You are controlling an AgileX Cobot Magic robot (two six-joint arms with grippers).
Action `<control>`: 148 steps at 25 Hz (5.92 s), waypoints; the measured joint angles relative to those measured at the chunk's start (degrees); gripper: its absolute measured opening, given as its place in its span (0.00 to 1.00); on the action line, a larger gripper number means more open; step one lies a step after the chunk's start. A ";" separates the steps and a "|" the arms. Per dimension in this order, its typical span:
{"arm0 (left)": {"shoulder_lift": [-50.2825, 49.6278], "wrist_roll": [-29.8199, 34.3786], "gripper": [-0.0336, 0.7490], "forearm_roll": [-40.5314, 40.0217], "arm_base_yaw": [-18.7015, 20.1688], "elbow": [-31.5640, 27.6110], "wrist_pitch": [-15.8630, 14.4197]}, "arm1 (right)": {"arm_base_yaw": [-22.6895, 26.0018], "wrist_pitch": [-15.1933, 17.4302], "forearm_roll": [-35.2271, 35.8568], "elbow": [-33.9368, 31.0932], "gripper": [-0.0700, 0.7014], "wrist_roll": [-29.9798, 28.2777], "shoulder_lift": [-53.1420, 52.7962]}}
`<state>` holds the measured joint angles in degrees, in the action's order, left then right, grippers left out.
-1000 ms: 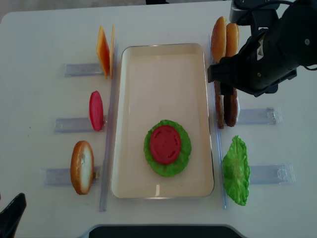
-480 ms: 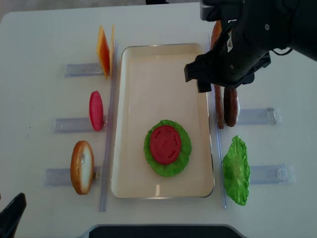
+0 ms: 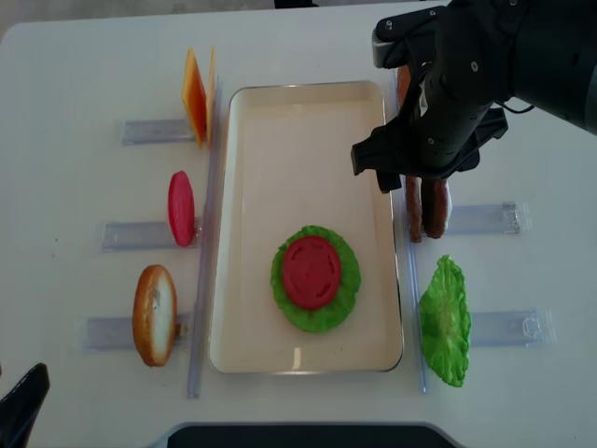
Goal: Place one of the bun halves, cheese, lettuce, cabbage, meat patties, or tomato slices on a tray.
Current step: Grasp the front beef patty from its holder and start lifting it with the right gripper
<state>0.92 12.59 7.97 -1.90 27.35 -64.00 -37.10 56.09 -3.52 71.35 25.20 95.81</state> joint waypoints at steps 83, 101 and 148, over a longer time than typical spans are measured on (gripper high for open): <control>0.00 0.00 0.56 0.00 0.00 0.00 0.00 | -0.03 2.27 -2.91 3.90 0.65 -4.08 6.19; 0.00 0.00 0.56 0.00 0.00 0.00 0.00 | 0.61 2.27 -3.38 3.90 0.65 -4.08 6.31; 0.00 0.00 0.56 0.00 0.00 0.00 0.00 | 0.61 6.19 -2.10 6.78 0.35 -4.70 8.79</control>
<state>0.92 12.59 7.97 -1.90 27.35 -64.00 -36.49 62.29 -5.63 78.13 20.49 104.60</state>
